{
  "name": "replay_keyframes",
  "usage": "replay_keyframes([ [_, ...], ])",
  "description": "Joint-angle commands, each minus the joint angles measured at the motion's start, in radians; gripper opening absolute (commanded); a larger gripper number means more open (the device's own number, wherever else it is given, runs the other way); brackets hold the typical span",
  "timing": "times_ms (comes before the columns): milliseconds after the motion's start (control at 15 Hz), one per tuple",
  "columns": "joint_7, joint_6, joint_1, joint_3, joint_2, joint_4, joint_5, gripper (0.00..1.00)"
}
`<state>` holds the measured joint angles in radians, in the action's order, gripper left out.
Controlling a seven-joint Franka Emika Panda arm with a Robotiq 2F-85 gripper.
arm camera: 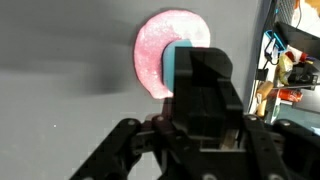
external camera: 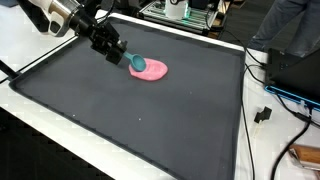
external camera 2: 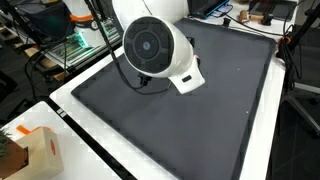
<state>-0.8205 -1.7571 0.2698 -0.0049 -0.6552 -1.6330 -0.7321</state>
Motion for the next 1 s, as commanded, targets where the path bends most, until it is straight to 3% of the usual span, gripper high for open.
replay_keyframes([
  [0, 0.039, -0.015, -0.02, -0.007, 0.071, -0.045, 0.042, 0.25],
  [533, 0.103, -0.038, -0.062, -0.001, 0.207, -0.074, 0.104, 0.25],
  [933, 0.24, -0.181, -0.14, 0.002, 0.323, -0.144, 0.238, 0.25],
])
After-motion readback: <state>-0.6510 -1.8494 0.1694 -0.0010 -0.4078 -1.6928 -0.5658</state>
